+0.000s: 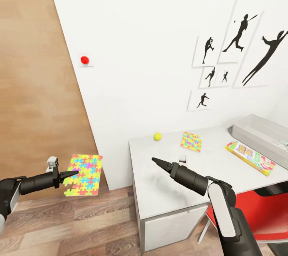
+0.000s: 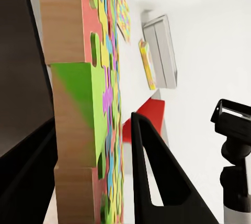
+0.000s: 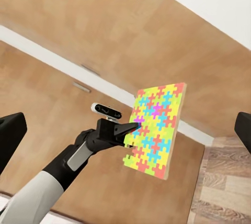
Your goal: Put all the toys in the child's room - the three board games (two on the bed and one on the table), the two jigsaw puzzles on the table, and the tennis ball on the table - inside the toy box on the table in the child's room.
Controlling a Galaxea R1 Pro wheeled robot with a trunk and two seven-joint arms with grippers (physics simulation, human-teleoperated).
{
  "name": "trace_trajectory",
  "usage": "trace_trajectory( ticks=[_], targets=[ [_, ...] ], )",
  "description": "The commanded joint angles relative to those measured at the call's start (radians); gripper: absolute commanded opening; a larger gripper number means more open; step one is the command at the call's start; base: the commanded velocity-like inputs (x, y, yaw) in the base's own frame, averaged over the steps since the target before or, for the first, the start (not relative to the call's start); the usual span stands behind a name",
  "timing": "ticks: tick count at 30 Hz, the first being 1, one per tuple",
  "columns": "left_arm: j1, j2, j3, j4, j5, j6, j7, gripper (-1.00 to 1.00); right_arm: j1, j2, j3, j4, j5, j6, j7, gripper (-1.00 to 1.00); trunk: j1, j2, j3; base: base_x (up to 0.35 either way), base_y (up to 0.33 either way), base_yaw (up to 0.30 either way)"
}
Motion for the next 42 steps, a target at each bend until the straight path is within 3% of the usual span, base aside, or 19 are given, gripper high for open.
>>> trace_trajectory(
  ticks=[1, 20, 38, 40, 42],
  targets=[
    [-0.001, 0.000, 0.004, -0.001, -0.009, 0.011, -0.008, -1.00, -0.001, 0.001, -0.002, 0.000, 0.005, 0.005, 0.004, 1.00, 0.000, -0.002, 0.000, -0.181, 0.000, 0.000],
    [-0.001, -0.001, 0.007, 0.001, -0.004, 0.012, -0.008, -1.00, -0.001, 0.001, -0.002, 0.001, 0.007, 0.005, 0.002, 1.00, 0.000, -0.002, 0.029, -0.017, 0.000, 0.000],
    [-0.001, -0.003, 0.006, 0.001, -0.004, 0.005, -0.008, -1.00, -0.001, 0.003, 0.001, -0.001, 0.015, 0.004, -0.003, 1.00, 0.000, -0.002, 0.031, 0.000, 0.000, 0.000],
    [-0.001, -0.003, 0.006, 0.001, -0.004, 0.005, -0.008, -1.00, -0.003, 0.005, 0.012, -0.001, 0.018, 0.011, -0.037, 1.00, 0.000, -0.002, 0.031, 0.000, 0.000, 0.000],
    [-0.001, -0.003, 0.005, 0.001, -0.003, 0.004, -0.008, -1.00, -0.050, 0.005, 0.024, -0.006, 0.011, 0.039, -0.131, 1.00, 0.000, -0.002, 0.031, 0.000, 0.000, 0.000]
  ],
)
